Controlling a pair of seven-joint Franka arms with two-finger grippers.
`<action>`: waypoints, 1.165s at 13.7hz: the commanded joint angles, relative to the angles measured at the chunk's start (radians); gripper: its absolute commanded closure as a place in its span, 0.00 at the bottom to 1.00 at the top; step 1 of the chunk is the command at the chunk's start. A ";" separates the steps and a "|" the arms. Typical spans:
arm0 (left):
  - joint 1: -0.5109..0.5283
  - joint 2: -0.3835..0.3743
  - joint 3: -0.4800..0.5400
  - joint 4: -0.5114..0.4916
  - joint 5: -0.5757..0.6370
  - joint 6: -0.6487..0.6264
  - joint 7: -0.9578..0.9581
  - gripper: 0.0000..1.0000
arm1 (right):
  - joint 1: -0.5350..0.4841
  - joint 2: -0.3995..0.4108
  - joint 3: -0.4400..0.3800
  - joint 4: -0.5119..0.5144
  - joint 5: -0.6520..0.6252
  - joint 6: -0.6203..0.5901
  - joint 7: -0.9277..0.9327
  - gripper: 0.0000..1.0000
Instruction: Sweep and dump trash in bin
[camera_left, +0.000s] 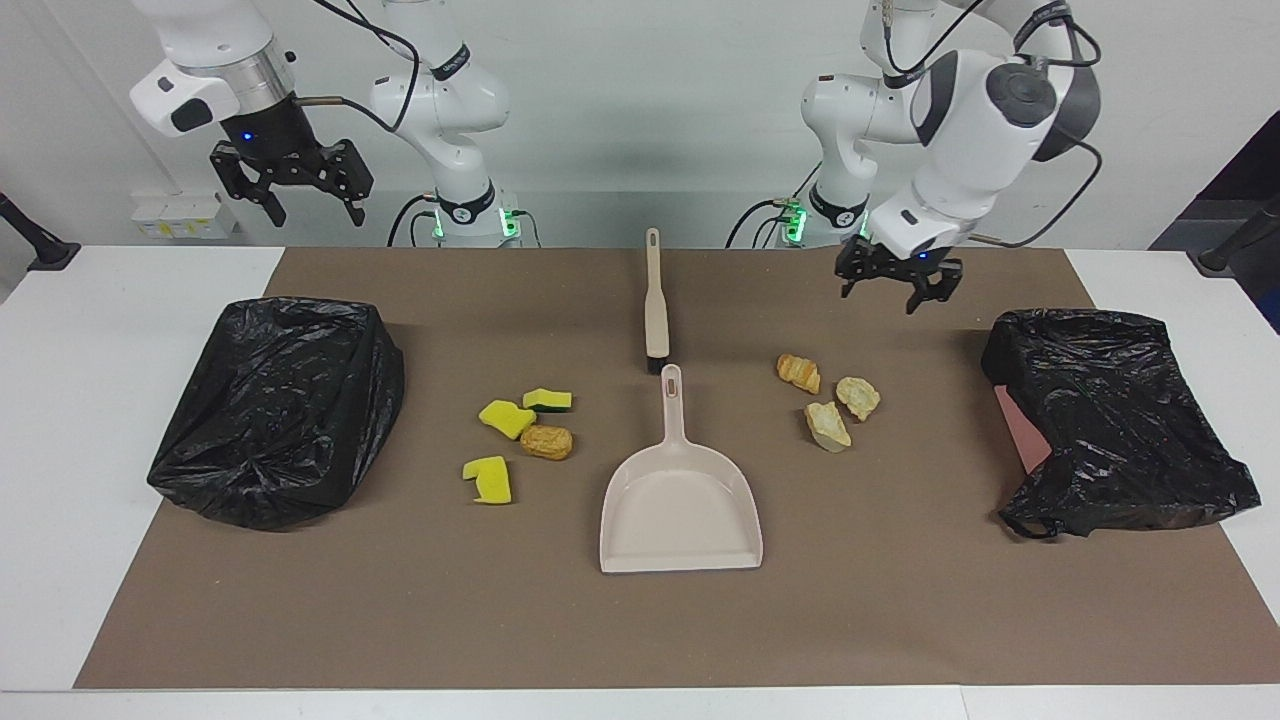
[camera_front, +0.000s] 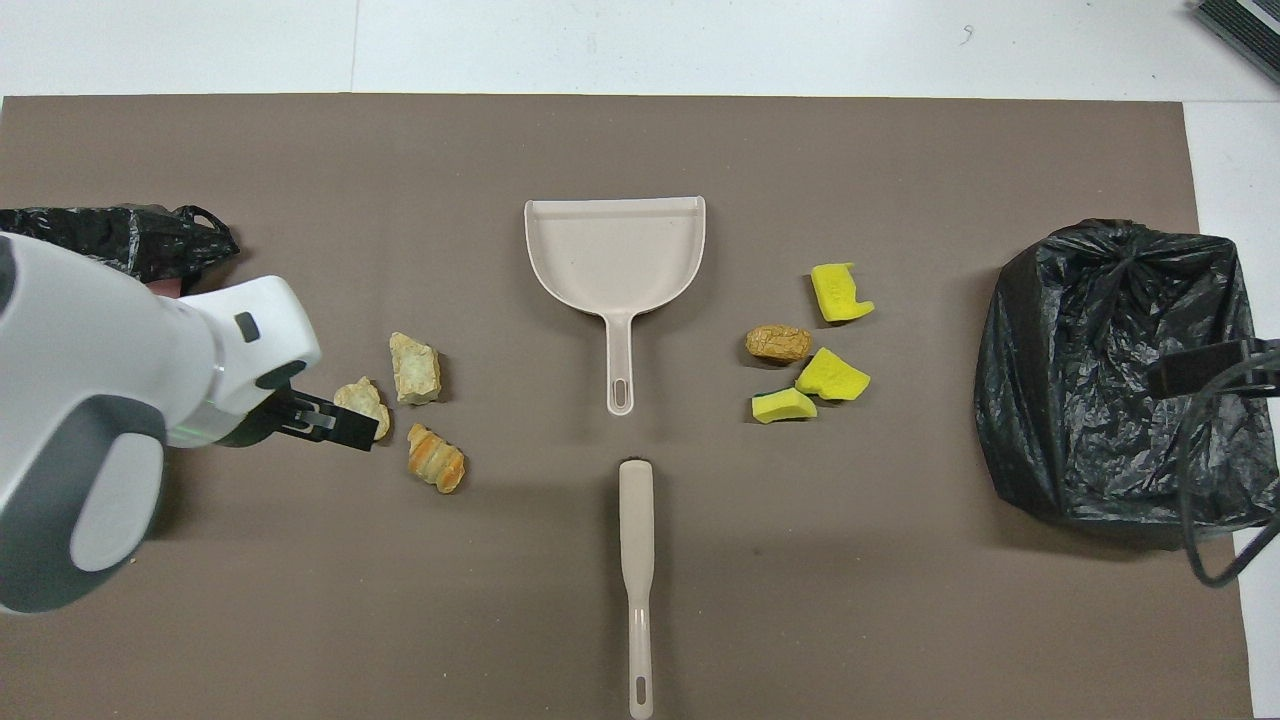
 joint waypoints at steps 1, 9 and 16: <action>-0.126 -0.038 0.017 -0.120 -0.009 0.113 -0.120 0.00 | -0.013 -0.013 0.004 -0.009 0.010 0.006 -0.023 0.00; -0.456 -0.020 0.017 -0.280 -0.009 0.300 -0.481 0.00 | -0.013 -0.013 0.006 -0.009 0.010 0.006 -0.023 0.00; -0.659 0.000 0.015 -0.349 -0.009 0.434 -0.745 0.00 | -0.013 -0.013 0.006 -0.009 0.010 0.006 -0.023 0.00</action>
